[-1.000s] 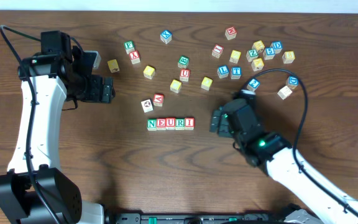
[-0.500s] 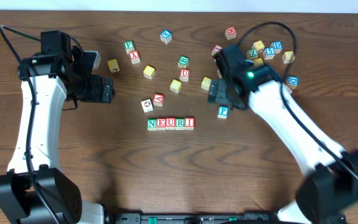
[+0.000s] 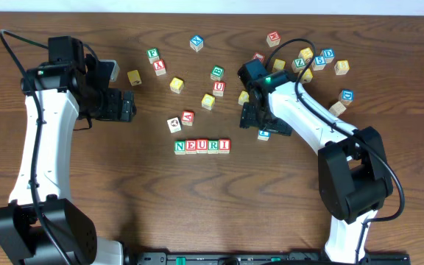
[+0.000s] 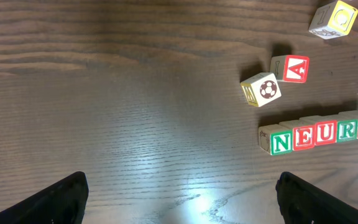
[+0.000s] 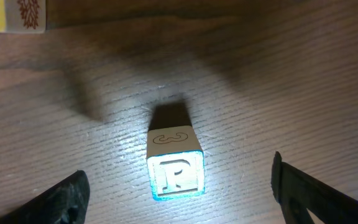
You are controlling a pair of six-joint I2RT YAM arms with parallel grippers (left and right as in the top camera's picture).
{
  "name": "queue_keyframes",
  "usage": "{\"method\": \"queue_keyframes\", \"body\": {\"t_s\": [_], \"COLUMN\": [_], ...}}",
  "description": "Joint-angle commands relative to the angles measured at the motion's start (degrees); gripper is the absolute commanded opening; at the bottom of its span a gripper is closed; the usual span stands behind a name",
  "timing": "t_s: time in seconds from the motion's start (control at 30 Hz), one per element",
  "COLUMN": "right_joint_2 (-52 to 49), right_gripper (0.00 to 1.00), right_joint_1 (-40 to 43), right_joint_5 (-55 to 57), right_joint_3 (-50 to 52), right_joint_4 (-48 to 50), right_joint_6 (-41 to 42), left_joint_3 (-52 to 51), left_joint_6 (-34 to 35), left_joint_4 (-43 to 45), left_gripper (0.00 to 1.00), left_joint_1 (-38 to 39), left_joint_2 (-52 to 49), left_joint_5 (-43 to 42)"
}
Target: Spell out NEURIPS
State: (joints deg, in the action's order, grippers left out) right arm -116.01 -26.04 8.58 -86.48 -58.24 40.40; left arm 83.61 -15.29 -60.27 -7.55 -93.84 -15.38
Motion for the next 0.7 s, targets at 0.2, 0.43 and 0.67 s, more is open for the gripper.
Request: {"method": "queue_keyframes", "body": {"t_s": [0.2, 0.43, 0.67], "right_joint_2": [-0.37, -0.37, -0.37], "right_gripper": [0.82, 0.8, 0.75], "right_joint_1": [0.5, 0.5, 0.5], "right_joint_5": [1.81, 1.77, 1.75], "right_joint_3": [-0.2, 2.21, 3.89], "right_joint_4": [0.31, 1.7, 3.41], "right_joint_6": [0.92, 1.38, 1.81], "left_joint_3": [1.14, 1.14, 1.14], "left_joint_6": [-0.72, -0.72, -0.72], "left_joint_4": [-0.33, -0.31, -0.33], "left_gripper": [0.95, 0.95, 0.95], "left_joint_1": [0.02, 0.02, 0.0], "left_joint_2": [0.83, 0.83, 0.83], "left_joint_5": [-0.63, -0.63, -0.63]}}
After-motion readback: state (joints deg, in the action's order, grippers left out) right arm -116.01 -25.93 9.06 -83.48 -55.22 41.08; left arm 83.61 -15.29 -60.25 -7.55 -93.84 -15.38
